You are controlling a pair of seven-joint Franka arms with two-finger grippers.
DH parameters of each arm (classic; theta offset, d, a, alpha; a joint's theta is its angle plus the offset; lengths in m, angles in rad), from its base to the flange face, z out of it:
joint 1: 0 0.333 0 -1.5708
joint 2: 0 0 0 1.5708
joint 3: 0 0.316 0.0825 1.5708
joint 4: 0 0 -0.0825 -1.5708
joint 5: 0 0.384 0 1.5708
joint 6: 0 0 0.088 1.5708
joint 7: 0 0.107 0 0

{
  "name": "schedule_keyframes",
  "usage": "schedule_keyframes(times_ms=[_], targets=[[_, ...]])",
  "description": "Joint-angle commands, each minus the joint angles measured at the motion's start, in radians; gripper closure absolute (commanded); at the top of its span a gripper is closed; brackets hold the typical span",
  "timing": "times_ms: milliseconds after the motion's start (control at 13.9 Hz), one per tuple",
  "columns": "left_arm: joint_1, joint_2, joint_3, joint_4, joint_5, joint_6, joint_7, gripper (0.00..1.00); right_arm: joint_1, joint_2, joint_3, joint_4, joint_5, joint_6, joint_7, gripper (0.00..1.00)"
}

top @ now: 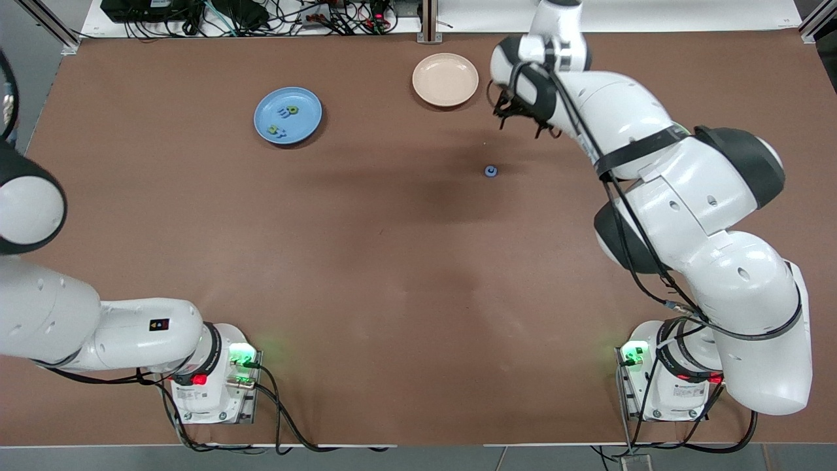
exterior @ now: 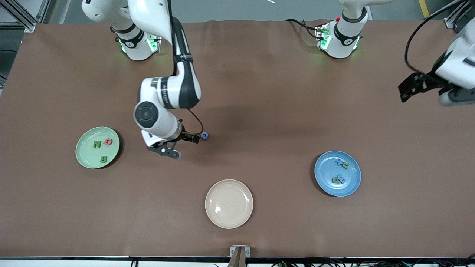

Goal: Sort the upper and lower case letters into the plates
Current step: 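Retract the left gripper to rest while the right gripper grasps blue C, then carry the blue C to the green plate and open the right gripper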

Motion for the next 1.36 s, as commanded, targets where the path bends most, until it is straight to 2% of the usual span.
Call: schedule_keyframes(times_ms=[0, 287, 790, 1293], targets=[[-0.055, -0.064, 0.088, -0.057, -0.046, -0.041, 0.049, 0.0, 0.012, -0.011, 0.086, -0.07, 0.017, 0.157, 0.027, 0.0], [-0.055, -0.072, 0.086, -0.067, -0.047, -0.012, 0.056, 0.0, 0.013, -0.011, 0.145, -0.098, 0.017, 0.203, 0.038, 0.01], [-0.051, -0.069, 0.082, -0.064, -0.059, 0.051, 0.056, 0.0, 0.038, 0.001, 0.174, -0.122, 0.017, 0.237, 0.038, 0.21], [-0.055, -0.061, 0.08, -0.067, -0.059, 0.05, 0.061, 0.0, 0.013, 0.023, 0.189, -0.118, 0.019, 0.26, 0.038, 0.22]])
